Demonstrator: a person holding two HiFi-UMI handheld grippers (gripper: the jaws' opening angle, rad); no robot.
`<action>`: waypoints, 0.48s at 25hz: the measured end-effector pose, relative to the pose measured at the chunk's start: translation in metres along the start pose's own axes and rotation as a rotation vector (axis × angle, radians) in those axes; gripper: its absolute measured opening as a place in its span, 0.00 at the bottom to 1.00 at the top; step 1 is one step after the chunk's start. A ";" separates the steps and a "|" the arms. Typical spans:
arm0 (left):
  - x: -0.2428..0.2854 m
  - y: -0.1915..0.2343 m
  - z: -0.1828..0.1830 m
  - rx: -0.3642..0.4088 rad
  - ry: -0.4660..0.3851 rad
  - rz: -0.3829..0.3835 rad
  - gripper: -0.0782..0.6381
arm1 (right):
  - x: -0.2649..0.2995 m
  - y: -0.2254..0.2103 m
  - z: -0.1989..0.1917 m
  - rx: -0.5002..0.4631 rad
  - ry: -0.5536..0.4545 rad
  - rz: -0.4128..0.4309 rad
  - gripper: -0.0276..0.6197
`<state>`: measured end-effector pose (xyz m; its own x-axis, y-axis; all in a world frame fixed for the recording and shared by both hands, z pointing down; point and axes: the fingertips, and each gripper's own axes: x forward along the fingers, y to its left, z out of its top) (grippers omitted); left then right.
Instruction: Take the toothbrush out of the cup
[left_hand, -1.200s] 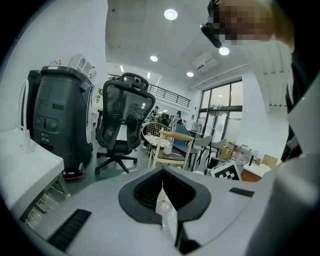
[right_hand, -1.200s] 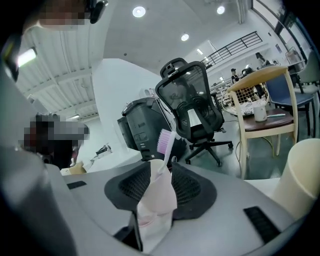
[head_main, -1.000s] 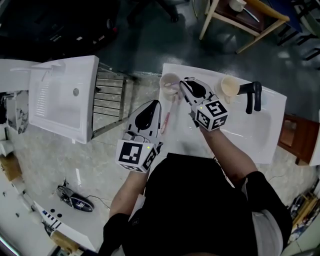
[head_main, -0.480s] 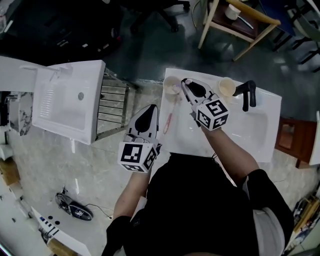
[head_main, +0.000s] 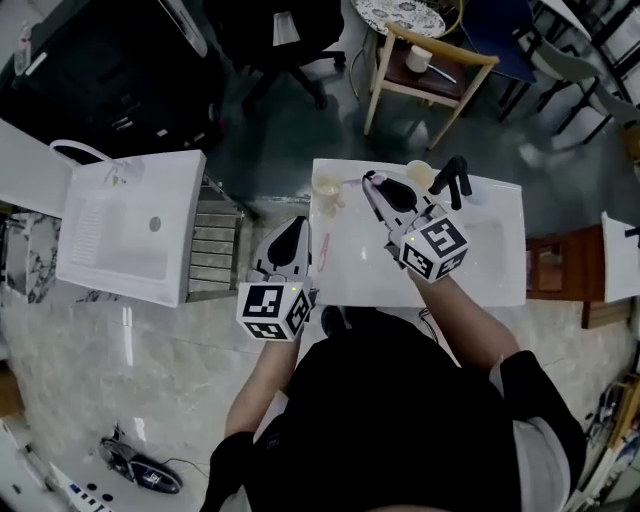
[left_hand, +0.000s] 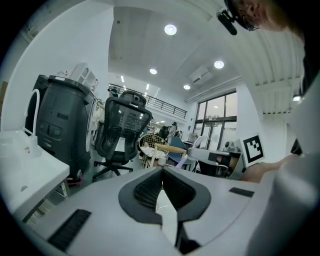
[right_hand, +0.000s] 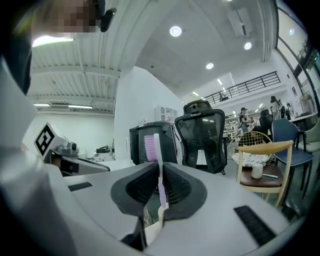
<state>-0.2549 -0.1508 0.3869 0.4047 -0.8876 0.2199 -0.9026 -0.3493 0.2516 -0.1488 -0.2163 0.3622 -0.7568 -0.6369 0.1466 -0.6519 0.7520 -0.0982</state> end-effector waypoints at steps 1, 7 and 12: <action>0.000 -0.006 -0.001 0.001 -0.001 -0.024 0.13 | -0.011 0.003 0.005 0.002 -0.006 -0.012 0.11; 0.005 -0.056 -0.013 0.004 0.006 -0.173 0.13 | -0.076 0.002 0.008 0.041 -0.008 -0.126 0.11; 0.013 -0.086 -0.021 0.004 0.016 -0.247 0.13 | -0.114 -0.006 -0.005 0.123 -0.017 -0.183 0.11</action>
<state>-0.1686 -0.1259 0.3879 0.6151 -0.7706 0.1666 -0.7767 -0.5560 0.2960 -0.0579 -0.1475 0.3513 -0.6250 -0.7648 0.1563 -0.7788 0.5973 -0.1914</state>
